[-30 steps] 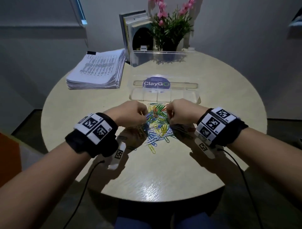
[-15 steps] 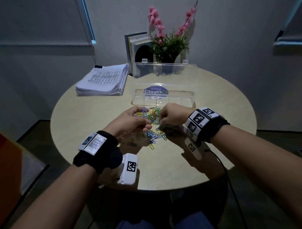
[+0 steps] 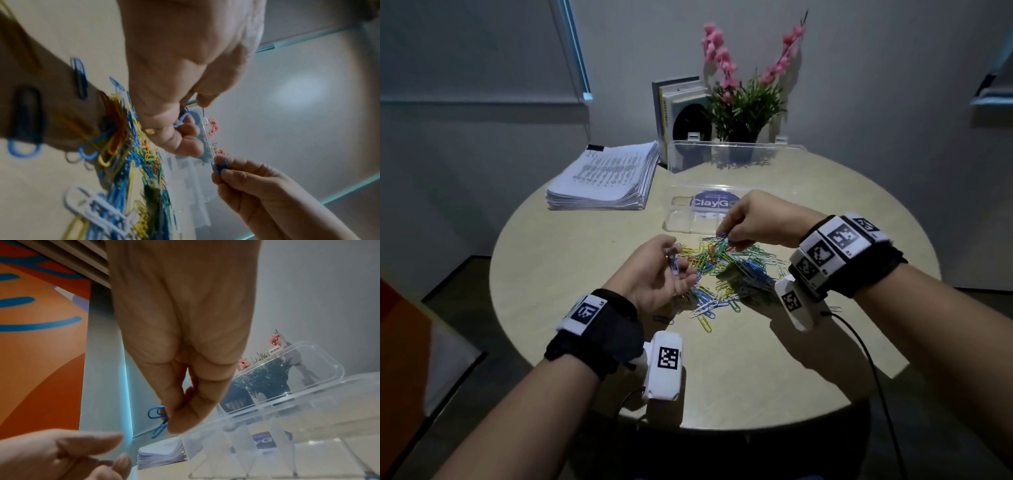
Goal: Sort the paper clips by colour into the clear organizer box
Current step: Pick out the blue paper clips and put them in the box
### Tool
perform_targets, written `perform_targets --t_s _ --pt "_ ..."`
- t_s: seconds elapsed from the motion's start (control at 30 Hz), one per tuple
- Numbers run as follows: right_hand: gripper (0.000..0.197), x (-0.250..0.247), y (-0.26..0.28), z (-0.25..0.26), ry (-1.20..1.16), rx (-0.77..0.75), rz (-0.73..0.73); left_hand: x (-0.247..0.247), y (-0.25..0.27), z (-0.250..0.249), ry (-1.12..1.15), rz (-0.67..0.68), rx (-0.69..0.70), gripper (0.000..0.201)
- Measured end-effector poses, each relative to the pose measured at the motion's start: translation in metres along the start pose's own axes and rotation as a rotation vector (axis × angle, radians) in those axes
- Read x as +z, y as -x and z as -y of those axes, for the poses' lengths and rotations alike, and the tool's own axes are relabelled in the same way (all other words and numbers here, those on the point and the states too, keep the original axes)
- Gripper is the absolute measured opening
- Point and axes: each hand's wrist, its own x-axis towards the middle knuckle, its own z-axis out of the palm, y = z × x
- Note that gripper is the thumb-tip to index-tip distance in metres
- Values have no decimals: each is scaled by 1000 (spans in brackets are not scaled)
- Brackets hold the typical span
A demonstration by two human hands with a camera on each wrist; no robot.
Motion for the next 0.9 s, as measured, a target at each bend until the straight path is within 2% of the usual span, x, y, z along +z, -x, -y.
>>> perform_targets --t_s 0.07,0.17,0.33,0.53,0.67,0.77,0.83,0.9 --pt "21 0 -4 4 -16 -10 -17 2 -9 -2 123 -23 17 29" --pt "21 6 -11 13 -39 -39 -10 6 -15 1 272 34 -2 22" --pt "22 19 -16 18 54 -76 53 10 -18 11 413 107 -49 38" --pt "17 4 -11 -3 242 47 -25 12 -20 20 403 96 -49 35" --pt "17 0 -6 -28 444 184 29 19 -26 23 466 68 -46 31" --pt "12 3 -2 -38 531 206 46 22 -30 27 399 78 -60 19" --pt "25 6 -3 -42 569 199 43 24 -32 28 341 102 -72 12" --pt "32 8 -4 -45 580 210 50 25 -36 28 348 111 -53 15"
